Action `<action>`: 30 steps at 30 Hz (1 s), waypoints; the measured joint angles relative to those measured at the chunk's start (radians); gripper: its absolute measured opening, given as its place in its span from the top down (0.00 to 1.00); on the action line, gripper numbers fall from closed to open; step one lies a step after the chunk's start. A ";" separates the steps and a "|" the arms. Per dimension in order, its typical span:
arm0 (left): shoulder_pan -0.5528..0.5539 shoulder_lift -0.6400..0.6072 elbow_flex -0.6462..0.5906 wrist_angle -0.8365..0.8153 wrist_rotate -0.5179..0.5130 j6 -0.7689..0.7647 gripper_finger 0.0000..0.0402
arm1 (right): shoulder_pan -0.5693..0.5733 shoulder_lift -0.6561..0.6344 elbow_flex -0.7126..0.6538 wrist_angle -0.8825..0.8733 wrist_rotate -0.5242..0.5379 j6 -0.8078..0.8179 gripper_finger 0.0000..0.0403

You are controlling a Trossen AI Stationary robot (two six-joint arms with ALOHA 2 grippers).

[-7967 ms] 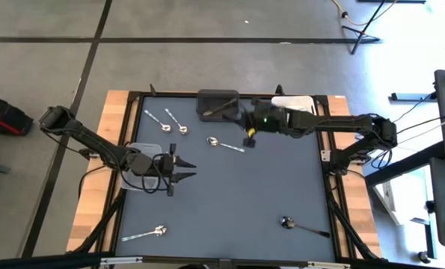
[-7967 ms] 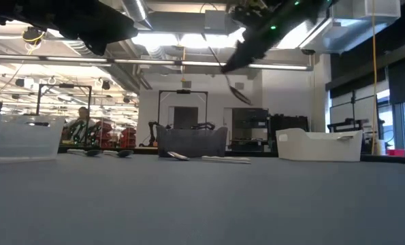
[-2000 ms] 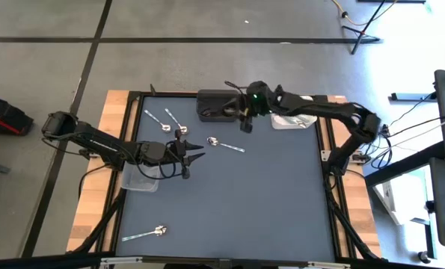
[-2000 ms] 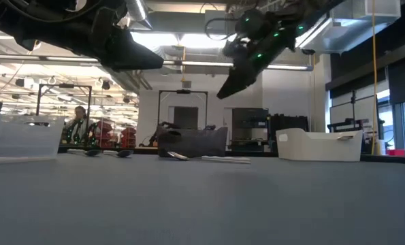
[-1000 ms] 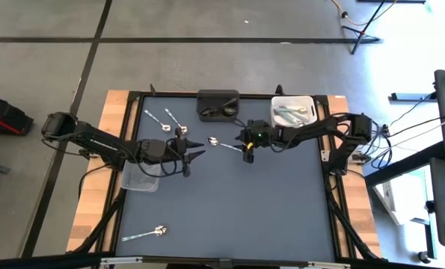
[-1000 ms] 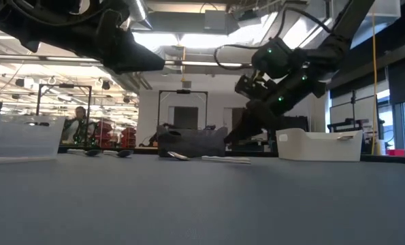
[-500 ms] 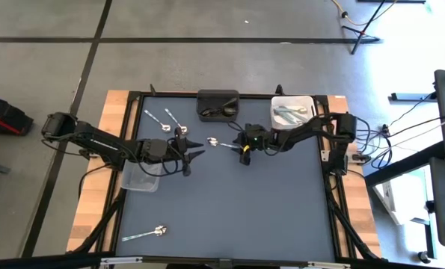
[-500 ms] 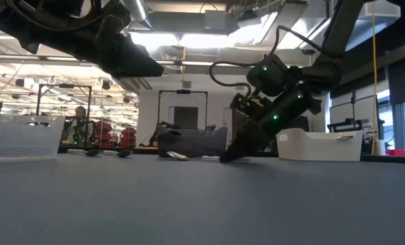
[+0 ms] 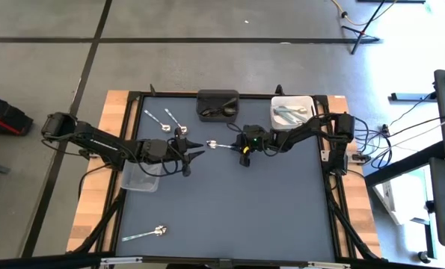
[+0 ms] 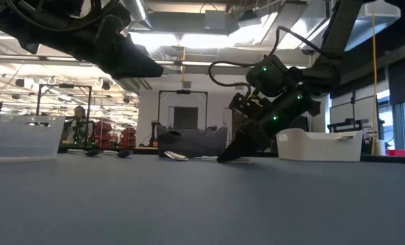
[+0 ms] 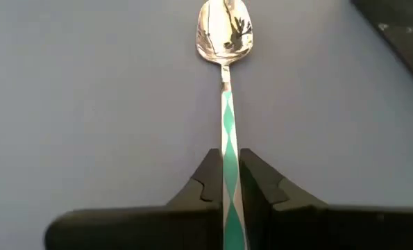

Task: Sort silverware by color (type)
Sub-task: Put the right blue spoon into the transparent bin

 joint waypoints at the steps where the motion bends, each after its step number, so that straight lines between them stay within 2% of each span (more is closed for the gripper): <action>1: 0.000 0.000 0.000 0.001 0.000 0.000 0.74 | 0.000 0.000 0.000 0.003 0.002 -0.007 0.95; 4: 0.000 0.000 0.000 0.003 0.000 0.001 0.74 | 0.000 -0.009 -0.005 0.016 0.003 -0.014 0.94; 7: 0.000 0.000 0.000 0.005 0.000 0.006 0.74 | 0.022 -0.044 -0.027 0.026 0.026 -0.040 0.98; 12: 0.000 0.000 0.000 0.008 0.000 0.013 0.74 | 0.076 -0.168 -0.063 0.056 0.138 -0.082 0.97; 22: -0.034 0.000 0.000 0.073 0.019 0.073 0.74 | 0.089 -0.399 -0.105 0.009 0.244 -0.140 0.97; 26: -0.037 0.015 0.000 0.130 0.019 0.079 0.74 | 0.090 -0.464 -0.103 0.101 0.232 -0.156 0.99; 30: -0.035 0.072 0.001 0.248 0.020 0.089 0.74 | 0.090 -0.461 -0.103 0.238 0.174 -0.156 0.98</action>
